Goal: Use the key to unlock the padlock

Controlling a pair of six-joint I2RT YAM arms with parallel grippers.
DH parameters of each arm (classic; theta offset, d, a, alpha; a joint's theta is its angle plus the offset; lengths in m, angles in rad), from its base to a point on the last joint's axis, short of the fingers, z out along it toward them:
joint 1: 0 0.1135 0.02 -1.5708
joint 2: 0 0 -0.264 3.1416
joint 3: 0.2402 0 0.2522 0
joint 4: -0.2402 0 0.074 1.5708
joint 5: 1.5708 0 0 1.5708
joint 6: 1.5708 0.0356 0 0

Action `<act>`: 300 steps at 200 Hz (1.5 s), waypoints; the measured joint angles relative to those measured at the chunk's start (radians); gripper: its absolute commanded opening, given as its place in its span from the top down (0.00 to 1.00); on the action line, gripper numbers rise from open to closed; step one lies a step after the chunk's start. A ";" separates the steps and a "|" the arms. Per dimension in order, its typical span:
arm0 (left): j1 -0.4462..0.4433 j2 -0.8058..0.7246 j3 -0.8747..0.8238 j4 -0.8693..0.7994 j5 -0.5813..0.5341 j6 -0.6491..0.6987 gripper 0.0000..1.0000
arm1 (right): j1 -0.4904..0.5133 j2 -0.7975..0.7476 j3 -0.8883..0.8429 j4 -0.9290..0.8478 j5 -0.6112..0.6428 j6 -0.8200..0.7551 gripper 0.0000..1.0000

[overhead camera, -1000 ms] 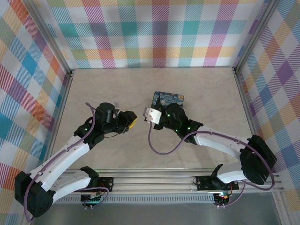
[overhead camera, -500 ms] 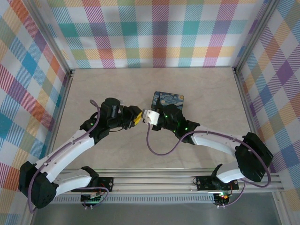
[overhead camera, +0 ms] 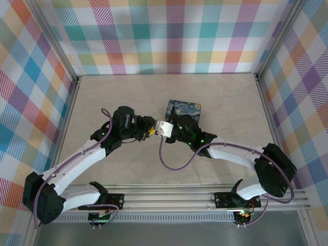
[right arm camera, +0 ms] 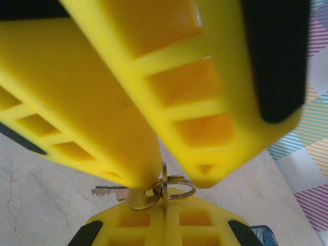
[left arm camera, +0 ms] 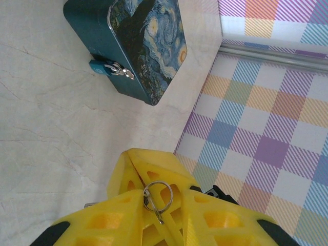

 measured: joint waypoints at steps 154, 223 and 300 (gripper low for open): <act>0.076 -0.060 -0.109 0.177 0.023 0.320 1.00 | -0.072 -0.205 -0.001 -0.176 -0.025 0.412 0.49; 0.107 0.049 -0.166 0.547 0.165 0.448 1.00 | -0.280 -0.136 0.268 -0.426 -0.341 1.066 0.59; 0.108 0.057 -0.193 0.740 0.230 0.459 1.00 | -0.314 -0.021 0.293 -0.356 -0.589 1.434 0.63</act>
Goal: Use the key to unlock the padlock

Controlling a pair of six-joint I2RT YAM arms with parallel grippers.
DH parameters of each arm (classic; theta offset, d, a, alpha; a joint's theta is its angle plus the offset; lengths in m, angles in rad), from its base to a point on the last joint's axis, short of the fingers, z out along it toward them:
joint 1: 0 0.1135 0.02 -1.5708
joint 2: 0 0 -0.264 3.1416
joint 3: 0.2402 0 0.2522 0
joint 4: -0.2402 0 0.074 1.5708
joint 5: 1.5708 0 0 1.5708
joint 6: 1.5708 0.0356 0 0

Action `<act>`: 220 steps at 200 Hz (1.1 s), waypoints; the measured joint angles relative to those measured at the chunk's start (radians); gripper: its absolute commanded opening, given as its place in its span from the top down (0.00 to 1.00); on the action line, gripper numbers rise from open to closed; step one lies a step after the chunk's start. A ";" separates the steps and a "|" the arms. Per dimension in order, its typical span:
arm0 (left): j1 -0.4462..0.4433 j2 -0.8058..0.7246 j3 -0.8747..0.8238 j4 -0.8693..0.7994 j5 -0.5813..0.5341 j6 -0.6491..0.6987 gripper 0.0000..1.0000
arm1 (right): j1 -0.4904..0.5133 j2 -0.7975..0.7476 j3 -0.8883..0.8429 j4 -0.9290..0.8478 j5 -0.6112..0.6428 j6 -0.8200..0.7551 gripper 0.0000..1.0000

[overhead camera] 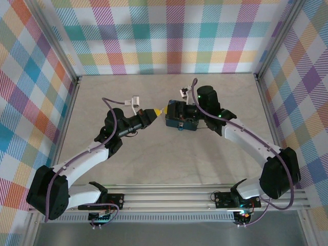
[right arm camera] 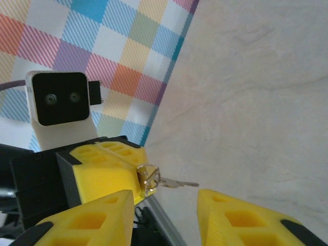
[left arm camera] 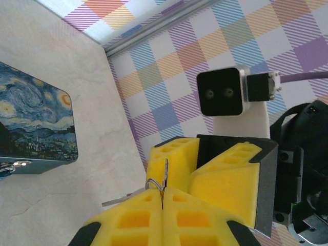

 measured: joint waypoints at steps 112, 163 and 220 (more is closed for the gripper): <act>0.000 -0.003 -0.002 0.031 0.055 0.000 1.00 | -0.004 0.021 0.003 0.090 -0.072 0.091 0.76; 0.000 -0.020 -0.013 0.021 0.064 0.008 1.00 | -0.006 0.037 0.037 0.066 -0.095 0.053 1.00; 0.001 -0.057 -0.006 -0.120 0.053 0.092 0.61 | -0.003 0.024 0.037 0.008 -0.090 -0.099 1.00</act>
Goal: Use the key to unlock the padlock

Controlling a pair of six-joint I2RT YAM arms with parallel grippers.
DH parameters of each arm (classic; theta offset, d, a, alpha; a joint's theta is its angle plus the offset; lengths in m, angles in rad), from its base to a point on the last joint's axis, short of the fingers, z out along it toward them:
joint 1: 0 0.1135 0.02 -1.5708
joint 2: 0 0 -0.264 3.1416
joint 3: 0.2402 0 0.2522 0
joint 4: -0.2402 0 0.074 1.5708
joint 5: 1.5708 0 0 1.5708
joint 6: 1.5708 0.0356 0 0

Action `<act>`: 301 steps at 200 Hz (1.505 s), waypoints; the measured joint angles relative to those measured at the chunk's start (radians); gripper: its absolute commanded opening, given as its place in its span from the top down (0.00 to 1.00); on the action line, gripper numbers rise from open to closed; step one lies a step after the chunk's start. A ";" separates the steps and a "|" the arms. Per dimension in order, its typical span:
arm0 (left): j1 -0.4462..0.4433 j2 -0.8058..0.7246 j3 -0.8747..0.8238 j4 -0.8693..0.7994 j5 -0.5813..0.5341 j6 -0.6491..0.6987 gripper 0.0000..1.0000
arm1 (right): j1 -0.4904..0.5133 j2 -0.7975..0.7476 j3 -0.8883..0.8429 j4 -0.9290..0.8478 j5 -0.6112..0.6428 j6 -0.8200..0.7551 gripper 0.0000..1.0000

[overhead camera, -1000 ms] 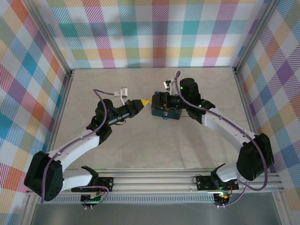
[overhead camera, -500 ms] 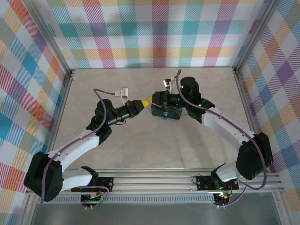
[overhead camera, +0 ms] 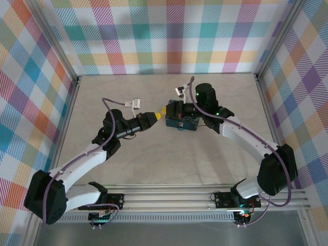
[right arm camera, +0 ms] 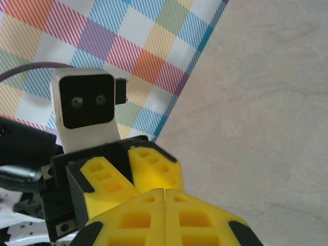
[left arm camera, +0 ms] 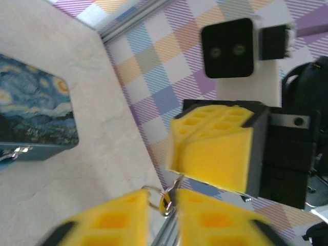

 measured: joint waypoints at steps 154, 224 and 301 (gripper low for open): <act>0.003 0.111 -0.017 0.266 0.113 0.033 0.65 | -0.002 -0.055 0.046 -0.136 0.003 -0.324 1.00; 0.003 0.162 -0.039 0.453 0.137 -0.083 0.77 | -0.006 -0.055 0.024 -0.068 0.003 -0.267 1.00; 0.003 0.162 -0.039 0.490 0.150 -0.121 0.79 | -0.007 -0.056 0.002 -0.015 0.003 -0.226 1.00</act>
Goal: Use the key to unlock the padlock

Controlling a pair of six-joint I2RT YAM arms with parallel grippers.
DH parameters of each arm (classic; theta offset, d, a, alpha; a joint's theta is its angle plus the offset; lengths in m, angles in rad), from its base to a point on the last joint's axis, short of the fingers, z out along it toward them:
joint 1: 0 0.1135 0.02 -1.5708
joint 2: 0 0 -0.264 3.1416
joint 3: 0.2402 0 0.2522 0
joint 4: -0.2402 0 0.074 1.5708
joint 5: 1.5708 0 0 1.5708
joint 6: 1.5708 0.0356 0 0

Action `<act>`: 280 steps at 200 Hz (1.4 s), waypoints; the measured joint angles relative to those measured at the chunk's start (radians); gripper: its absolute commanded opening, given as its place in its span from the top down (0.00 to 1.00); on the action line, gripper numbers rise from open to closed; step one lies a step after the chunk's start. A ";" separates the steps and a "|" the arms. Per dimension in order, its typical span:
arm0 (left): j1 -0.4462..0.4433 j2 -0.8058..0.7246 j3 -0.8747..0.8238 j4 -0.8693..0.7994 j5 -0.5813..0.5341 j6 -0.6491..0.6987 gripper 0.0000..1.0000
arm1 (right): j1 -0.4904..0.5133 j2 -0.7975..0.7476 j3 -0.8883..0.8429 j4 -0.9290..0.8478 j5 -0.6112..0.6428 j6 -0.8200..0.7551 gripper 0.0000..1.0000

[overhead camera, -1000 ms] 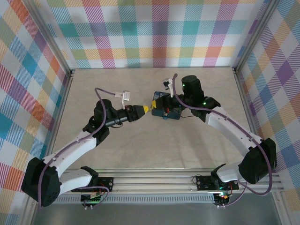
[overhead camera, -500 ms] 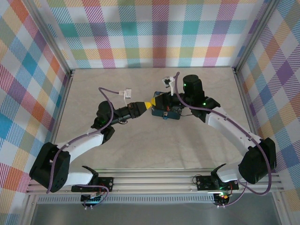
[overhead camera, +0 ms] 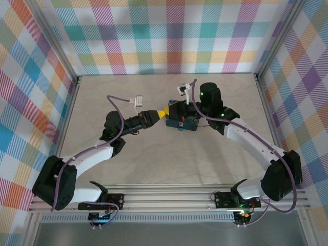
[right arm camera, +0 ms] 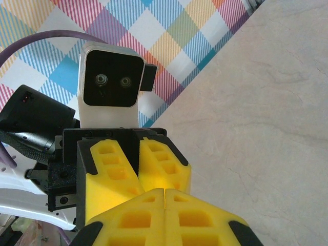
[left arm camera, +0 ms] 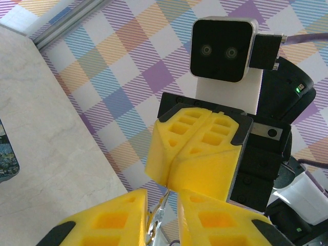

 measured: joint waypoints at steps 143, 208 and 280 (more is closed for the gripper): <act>-0.005 0.001 -0.008 -0.001 0.006 -0.006 0.96 | -0.010 -0.015 -0.031 0.049 0.009 0.040 1.00; -0.006 -0.029 -0.011 -0.068 0.003 0.050 1.00 | -0.010 -0.015 -0.039 0.040 0.039 0.060 0.47; -0.005 -0.175 -0.031 -0.475 -0.137 0.282 1.00 | 0.002 -0.009 -0.024 -0.276 0.435 0.054 0.47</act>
